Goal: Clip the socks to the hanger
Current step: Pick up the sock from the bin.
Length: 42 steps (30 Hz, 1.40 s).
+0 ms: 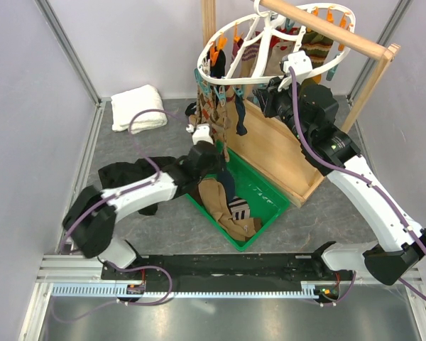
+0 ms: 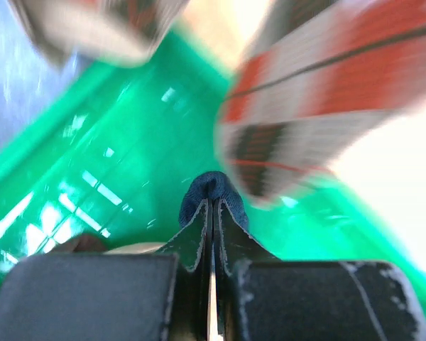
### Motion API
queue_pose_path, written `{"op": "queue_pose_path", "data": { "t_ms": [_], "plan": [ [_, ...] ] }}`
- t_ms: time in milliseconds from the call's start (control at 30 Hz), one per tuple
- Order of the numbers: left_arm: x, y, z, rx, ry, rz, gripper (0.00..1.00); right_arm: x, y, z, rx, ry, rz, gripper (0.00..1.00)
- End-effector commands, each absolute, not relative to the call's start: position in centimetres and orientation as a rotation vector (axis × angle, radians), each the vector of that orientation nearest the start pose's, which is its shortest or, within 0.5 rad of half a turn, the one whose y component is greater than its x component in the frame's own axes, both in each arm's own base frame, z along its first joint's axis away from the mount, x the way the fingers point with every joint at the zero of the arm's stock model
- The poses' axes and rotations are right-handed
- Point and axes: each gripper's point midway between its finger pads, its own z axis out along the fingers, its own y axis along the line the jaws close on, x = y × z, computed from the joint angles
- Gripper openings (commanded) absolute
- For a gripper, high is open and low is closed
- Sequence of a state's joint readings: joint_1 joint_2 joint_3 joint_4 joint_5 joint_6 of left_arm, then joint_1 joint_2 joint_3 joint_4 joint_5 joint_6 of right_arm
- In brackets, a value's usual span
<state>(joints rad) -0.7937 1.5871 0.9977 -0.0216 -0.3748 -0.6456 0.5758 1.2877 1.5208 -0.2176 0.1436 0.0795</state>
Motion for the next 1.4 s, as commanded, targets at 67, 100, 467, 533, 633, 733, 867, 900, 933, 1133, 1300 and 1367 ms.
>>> {"op": "queue_pose_path", "data": {
  "t_ms": [67,100,467,533,633,733,867,900,933,1133,1300,1367],
  "plan": [
    [33.0,-29.2,25.7,0.077,1.719,-0.693,0.02,35.2,21.4,44.1,-0.301,1.558,0.451,0.05],
    [32.6,-29.0,25.7,0.133,1.693,-0.684,0.02,35.2,21.4,44.2,-0.302,1.555,0.453,0.05],
    [27.3,-32.2,35.6,0.596,1.236,-0.848,0.02,34.9,21.6,44.5,-0.303,1.55,0.474,0.05],
    [26.9,-32.7,36.4,0.653,1.182,-0.838,0.02,34.8,21.5,44.7,-0.303,1.546,0.473,0.05],
    [27.0,-33.5,37.8,0.703,1.143,-0.829,0.02,34.6,21.5,44.8,-0.304,1.544,0.48,0.05],
    [27.8,-34.3,39.0,0.75,1.107,-0.785,0.02,34.6,21.7,44.7,-0.303,1.545,0.488,0.05],
    [28.5,-35.0,40.9,0.781,1.043,-0.741,0.02,34.6,21.7,44.8,-0.305,1.545,0.495,0.05],
    [28.9,-35.1,41.0,0.775,1.052,-0.729,0.02,34.5,21.7,44.8,-0.305,1.544,0.498,0.05],
    [29.3,-35.3,41.6,0.77,1.047,-0.721,0.02,34.5,21.8,44.8,-0.306,1.544,0.504,0.05],
    [30.9,-36.1,41.9,0.781,1.063,-0.671,0.01,34.2,22.3,45.1,-0.313,1.542,0.54,0.05],
    [32.8,-36.4,41.0,0.748,1.117,-0.625,0.02,34.2,22.4,45.0,-0.315,1.543,0.546,0.05],
    [33.2,-36.4,41.1,0.738,1.125,-0.612,0.02,34.2,22.4,45.0,-0.314,1.542,0.548,0.05]
  ]
}}
